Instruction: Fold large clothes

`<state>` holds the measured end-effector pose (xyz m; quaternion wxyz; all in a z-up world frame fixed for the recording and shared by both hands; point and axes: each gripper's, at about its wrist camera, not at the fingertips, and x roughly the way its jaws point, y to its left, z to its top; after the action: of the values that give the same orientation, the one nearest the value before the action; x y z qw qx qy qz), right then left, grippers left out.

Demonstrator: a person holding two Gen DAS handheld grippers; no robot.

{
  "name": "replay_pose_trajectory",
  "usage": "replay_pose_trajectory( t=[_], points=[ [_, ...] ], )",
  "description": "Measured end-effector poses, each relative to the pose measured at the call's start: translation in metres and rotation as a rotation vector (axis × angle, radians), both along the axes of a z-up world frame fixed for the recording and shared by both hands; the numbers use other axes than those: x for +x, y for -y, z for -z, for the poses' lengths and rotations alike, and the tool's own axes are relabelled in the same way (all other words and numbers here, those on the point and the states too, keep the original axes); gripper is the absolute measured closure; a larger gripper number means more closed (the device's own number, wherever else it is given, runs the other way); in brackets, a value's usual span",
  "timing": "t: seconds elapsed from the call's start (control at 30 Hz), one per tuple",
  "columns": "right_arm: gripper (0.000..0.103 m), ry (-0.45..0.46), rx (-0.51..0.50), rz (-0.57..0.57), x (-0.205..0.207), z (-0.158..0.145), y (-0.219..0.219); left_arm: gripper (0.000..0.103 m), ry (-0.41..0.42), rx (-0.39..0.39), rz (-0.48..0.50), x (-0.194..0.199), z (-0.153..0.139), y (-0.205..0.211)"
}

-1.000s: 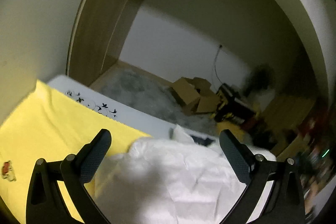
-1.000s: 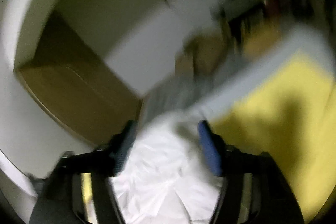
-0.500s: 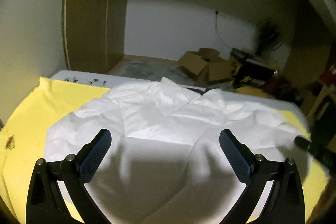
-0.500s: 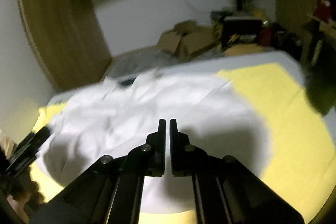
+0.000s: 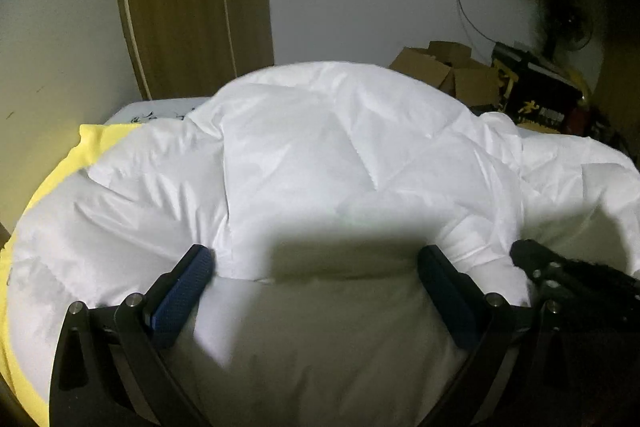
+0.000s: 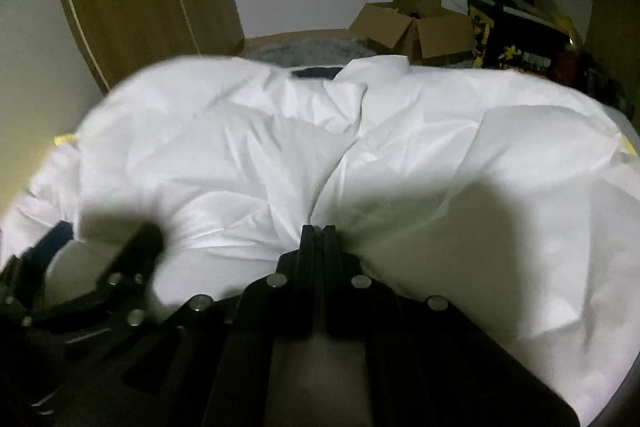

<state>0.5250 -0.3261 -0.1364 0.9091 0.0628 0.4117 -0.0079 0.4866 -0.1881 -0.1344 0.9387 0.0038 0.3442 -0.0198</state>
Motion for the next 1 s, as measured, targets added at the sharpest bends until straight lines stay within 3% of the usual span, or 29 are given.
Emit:
replay_pose_trajectory(
  t=[0.17, 0.43, 0.5, 0.53, 0.6, 0.63, 0.67, 0.73, 0.8, 0.9, 0.93, 1.0],
  points=[
    [0.100, -0.017, 0.102, 0.003, 0.013, 0.017, 0.018, 0.000, 0.038, -0.036, 0.000, 0.006, 0.013, -0.003],
    [0.100, -0.021, 0.073, 0.001, 0.018, 0.022, 0.010, 0.000, -0.017, -0.064, 0.015, 0.013, 0.016, -0.011],
    [0.100, -0.043, 0.034, -0.015, 0.016, 0.016, 0.003, 0.000, -0.065, -0.096, 0.018, 0.016, 0.005, -0.020],
    [0.099, -0.070, 0.009, -0.037, 0.015, 0.006, 0.003, 0.000, -0.074, -0.148, 0.012, 0.016, -0.009, -0.032],
    [0.098, 0.021, 0.076, 0.026, 0.000, -0.028, 0.026, 0.000, -0.003, -0.177, 0.005, 0.016, -0.041, -0.052],
    [0.087, 0.088, 0.076, 0.075, -0.011, -0.051, 0.041, 0.000, 0.042, -0.141, -0.011, 0.021, -0.057, -0.061],
    [0.055, 0.114, 0.031, 0.122, -0.015, -0.065, 0.052, 0.000, 0.057, -0.117, -0.028, 0.027, -0.066, -0.068],
    [0.025, 0.073, -0.131, 0.248, -0.009, -0.083, 0.077, 0.000, 0.059, -0.104, -0.048, 0.043, -0.074, -0.087],
    [0.029, 0.058, -0.193, 0.297, -0.004, -0.082, 0.099, 0.000, 0.045, -0.085, -0.074, 0.056, -0.066, -0.100],
    [0.031, -0.064, -0.159, 0.283, 0.013, -0.045, 0.127, 0.000, -0.040, -0.084, -0.092, 0.075, -0.028, -0.114],
    [0.031, -0.097, -0.152, 0.273, 0.017, -0.030, 0.131, 0.000, -0.094, -0.109, -0.095, 0.083, -0.009, -0.120],
    [0.027, -0.083, -0.152, 0.265, 0.019, -0.012, 0.135, 0.000, -0.144, -0.236, -0.098, 0.090, 0.016, -0.137]
  ],
)
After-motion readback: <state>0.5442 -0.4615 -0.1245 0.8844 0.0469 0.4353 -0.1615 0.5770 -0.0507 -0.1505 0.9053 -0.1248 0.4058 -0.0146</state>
